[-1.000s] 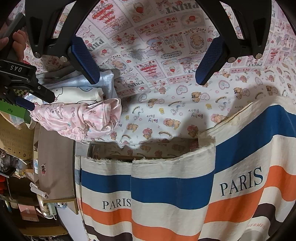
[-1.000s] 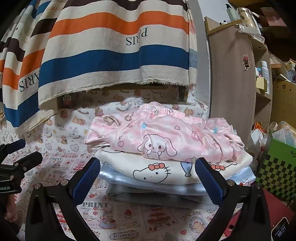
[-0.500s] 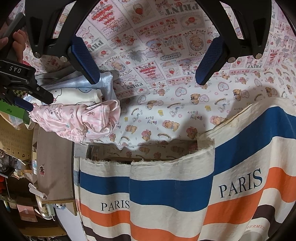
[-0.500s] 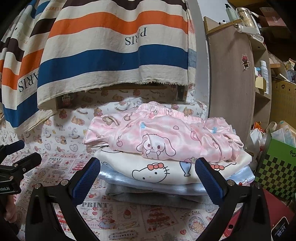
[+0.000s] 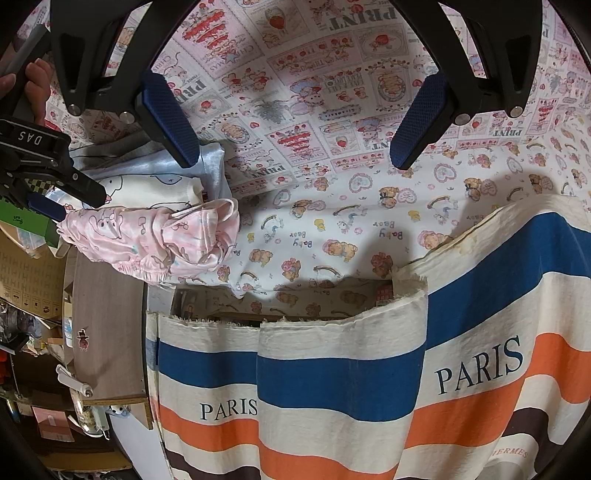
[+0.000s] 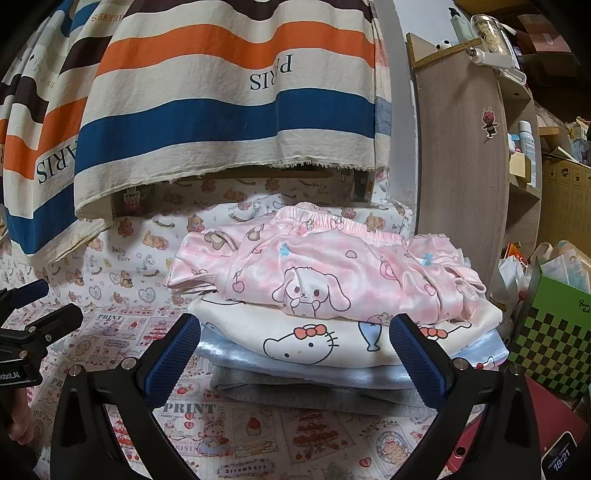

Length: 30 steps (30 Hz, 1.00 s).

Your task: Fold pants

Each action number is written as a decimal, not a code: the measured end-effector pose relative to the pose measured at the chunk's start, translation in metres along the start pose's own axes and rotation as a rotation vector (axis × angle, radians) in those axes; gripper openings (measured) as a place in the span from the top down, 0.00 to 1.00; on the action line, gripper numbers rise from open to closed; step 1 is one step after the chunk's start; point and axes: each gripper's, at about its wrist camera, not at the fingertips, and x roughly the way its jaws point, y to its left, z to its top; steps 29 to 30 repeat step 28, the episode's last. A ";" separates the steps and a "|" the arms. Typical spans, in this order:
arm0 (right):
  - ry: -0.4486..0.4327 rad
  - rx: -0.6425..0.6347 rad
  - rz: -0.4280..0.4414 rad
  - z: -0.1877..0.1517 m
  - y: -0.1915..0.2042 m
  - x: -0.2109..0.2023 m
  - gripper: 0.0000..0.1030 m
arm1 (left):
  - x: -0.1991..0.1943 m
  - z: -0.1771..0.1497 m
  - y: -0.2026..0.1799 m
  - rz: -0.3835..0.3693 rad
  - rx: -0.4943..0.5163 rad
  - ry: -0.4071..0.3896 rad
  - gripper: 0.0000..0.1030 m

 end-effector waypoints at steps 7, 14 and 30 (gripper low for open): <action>0.003 0.001 0.001 0.000 0.000 0.001 0.00 | 0.000 0.000 0.000 0.002 0.002 -0.004 0.00; 0.006 0.005 -0.009 0.000 0.000 0.001 0.00 | 0.000 0.000 0.000 0.001 0.003 -0.006 0.00; 0.007 -0.001 -0.012 -0.001 0.001 0.003 0.00 | 0.001 0.000 0.001 0.010 -0.011 0.003 0.00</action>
